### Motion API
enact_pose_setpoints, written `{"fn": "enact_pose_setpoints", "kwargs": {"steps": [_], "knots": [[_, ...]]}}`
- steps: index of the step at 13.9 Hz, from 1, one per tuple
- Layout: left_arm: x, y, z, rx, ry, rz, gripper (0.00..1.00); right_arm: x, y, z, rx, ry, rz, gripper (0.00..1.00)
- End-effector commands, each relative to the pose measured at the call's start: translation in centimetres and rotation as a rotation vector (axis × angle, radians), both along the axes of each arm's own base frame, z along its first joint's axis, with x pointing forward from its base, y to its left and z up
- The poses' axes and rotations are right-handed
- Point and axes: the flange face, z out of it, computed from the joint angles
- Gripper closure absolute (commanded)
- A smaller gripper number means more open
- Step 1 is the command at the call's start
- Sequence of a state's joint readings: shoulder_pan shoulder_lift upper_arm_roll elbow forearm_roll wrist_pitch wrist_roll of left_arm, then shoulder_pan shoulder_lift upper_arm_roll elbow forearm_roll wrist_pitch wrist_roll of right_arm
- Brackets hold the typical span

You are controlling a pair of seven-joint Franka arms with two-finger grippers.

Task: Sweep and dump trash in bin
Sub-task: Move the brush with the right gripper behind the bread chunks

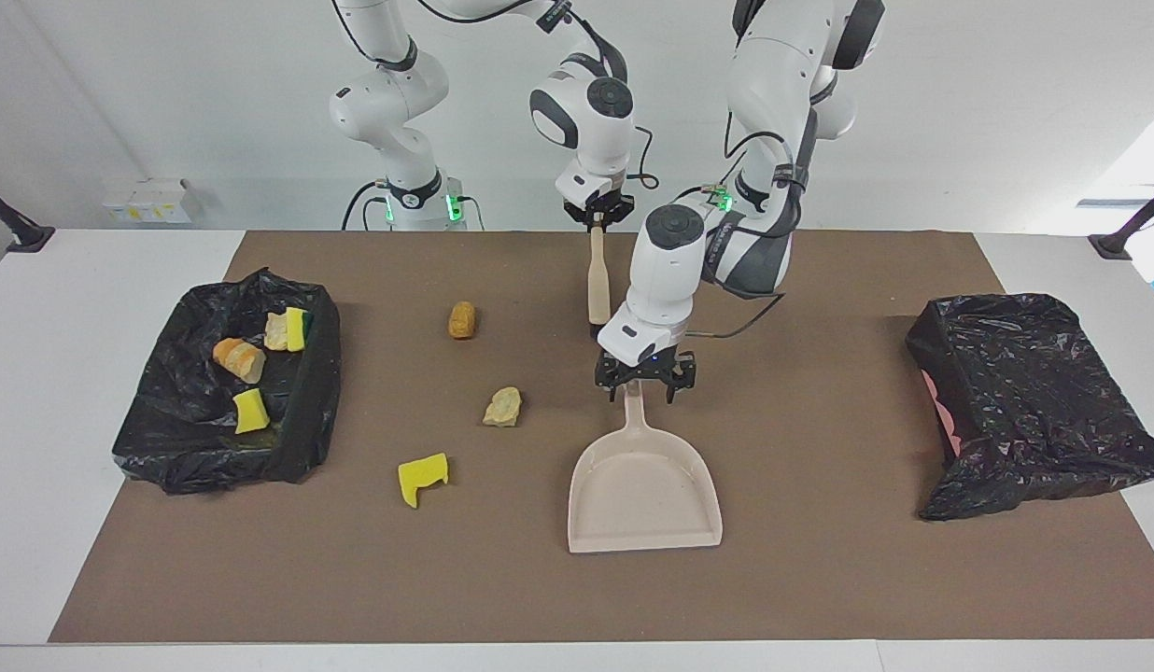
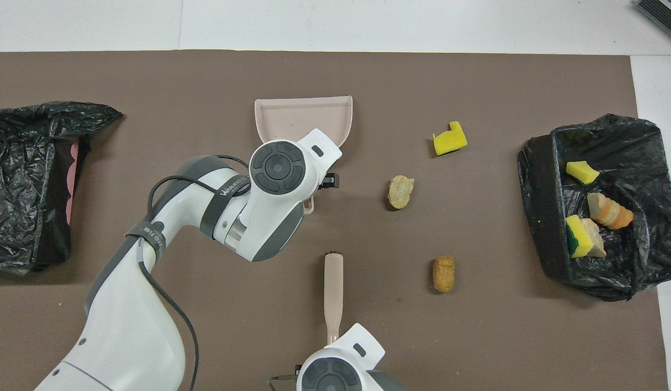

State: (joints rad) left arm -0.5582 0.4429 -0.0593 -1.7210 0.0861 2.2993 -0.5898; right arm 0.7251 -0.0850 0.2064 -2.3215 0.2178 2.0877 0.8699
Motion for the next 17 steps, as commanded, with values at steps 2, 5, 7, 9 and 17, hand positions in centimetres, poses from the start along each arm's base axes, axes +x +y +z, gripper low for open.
{"fn": "enact_pose_setpoints", "kwargs": {"steps": [2, 5, 7, 9, 17], "knots": [[0.5, 0.2, 1.0, 0.017, -0.018, 0.018, 0.11, 2.2, -6.2, 6.5, -0.005, 0.0, -0.158, 1.0], [0.5, 0.3, 1.7, 0.025, 0.006, 0.028, 0.42, 3.2, -9.6, 7.5, -0.104, 0.011, -0.292, 1.0], [0.1, 0.4, 1.2, 0.032, 0.016, 0.023, 0.88, 3.5, -11.0, 7.2, -0.17, 0.024, -0.394, 1.0], [0.3, 0.5, 1.3, 0.037, 0.016, 0.016, 1.0, 3.3, -12.1, 6.6, -0.206, 0.031, -0.491, 1.0], [0.7, 6.2, 6.9, 0.136, 0.092, -0.278, 1.0, 2.9, -15.4, 0.4, -0.18, 0.147, -0.717, 1.0]]}}
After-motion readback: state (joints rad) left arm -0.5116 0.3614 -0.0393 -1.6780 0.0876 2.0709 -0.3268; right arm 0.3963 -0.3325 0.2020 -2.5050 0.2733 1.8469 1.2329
